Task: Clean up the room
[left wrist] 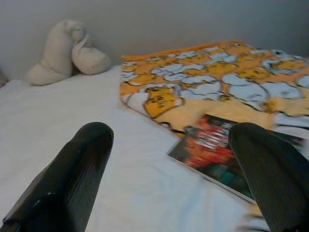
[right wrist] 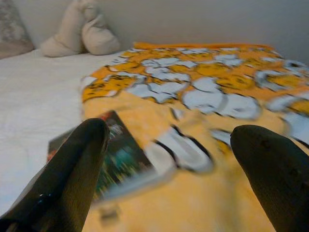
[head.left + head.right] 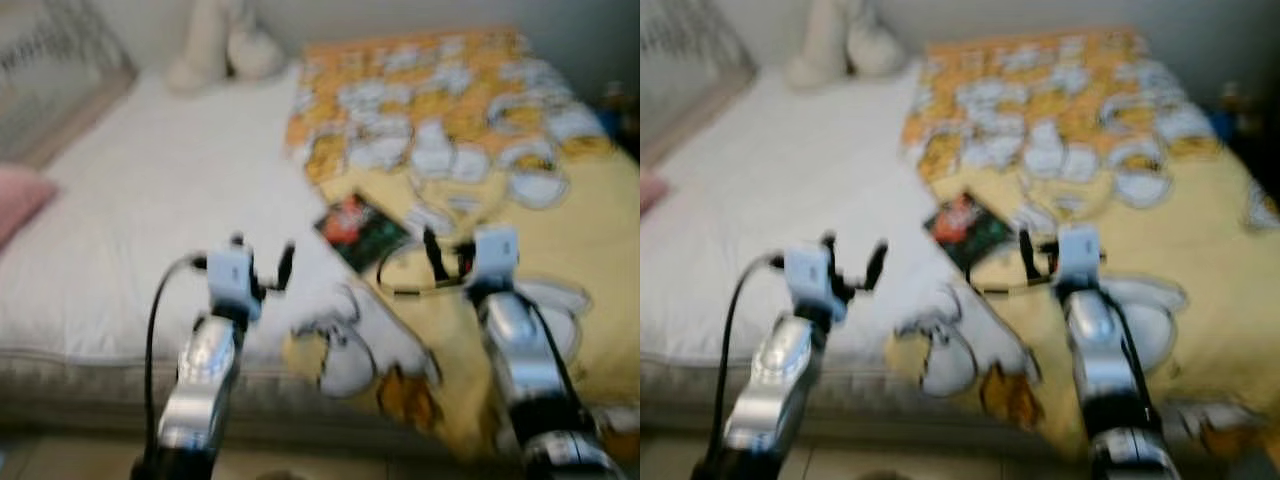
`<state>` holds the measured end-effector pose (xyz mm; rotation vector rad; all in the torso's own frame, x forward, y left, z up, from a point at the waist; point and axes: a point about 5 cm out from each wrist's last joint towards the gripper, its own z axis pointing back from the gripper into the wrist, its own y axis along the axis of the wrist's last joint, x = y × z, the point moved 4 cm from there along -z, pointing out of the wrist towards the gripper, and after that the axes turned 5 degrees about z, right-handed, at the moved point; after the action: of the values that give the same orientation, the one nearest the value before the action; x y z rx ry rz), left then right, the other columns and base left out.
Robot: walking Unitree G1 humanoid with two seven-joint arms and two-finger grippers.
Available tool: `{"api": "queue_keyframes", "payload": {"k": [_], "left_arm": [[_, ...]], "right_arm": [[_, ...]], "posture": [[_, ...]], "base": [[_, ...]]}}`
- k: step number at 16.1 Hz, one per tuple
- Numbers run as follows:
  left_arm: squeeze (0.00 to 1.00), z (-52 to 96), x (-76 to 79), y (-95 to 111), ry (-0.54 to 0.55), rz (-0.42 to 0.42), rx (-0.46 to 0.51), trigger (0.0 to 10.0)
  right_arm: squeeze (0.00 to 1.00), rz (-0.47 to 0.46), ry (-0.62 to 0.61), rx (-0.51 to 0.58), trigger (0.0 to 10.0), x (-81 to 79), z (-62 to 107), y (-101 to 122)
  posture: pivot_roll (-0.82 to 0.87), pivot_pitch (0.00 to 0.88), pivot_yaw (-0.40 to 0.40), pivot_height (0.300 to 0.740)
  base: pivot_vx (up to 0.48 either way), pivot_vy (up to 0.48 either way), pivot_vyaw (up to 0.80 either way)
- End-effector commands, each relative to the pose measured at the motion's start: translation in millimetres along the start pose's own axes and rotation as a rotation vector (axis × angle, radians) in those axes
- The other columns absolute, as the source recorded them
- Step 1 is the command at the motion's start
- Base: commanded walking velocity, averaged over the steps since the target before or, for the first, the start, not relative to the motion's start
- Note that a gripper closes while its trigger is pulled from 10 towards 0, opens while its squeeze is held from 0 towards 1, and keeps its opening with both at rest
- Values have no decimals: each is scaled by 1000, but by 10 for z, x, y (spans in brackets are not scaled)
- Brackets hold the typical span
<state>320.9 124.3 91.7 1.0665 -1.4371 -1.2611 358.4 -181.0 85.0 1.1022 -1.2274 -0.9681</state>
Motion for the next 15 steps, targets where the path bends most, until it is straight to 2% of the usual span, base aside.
{"api": "queue_keyframes", "payload": {"k": [1,4,8,9,10,11,13,15], "left_arm": [[0,2,-115,38,31,-3,9,10000],[0,-2,-122,52,59,-3,13,10000],[0,6,-142,74,68,10,18,10000],[0,18,-148,77,67,11,18,10000],[0,49,-159,90,64,8,18,10000],[0,68,-175,108,65,5,19,10000],[0,136,-251,152,78,-13,19,10000],[0,208,-338,172,100,-26,16,10000]], "right_arm": [[0,-4,24,19,10000,-95,-71,75],[0,-19,25,19,10000,-60,-139,130],[0,-137,73,-10,10000,0,-439,371],[0,-192,90,-61,10000,-11,-485,335],[0,-283,135,-179,10000,-109,-512,188],[0,-321,192,-242,10000,-222,-503,110],[0,-333,236,-308,10000,-335,-476,13],[0,-333,238,-339,10000,-369,-439,-70]], "posture": [[-138,0,135,740],[-135,0,137,740],[-121,0,141,740],[-114,0,141,740],[-86,0,138,740],[-70,0,136,740],[-28,0,131,740],[-3,0,130,740]], "base": [[480,0,0],[452,0,0],[0,0,0],[0,0,0],[0,0,0],[0,0,0],[0,0,0],[0,0,0]]}}
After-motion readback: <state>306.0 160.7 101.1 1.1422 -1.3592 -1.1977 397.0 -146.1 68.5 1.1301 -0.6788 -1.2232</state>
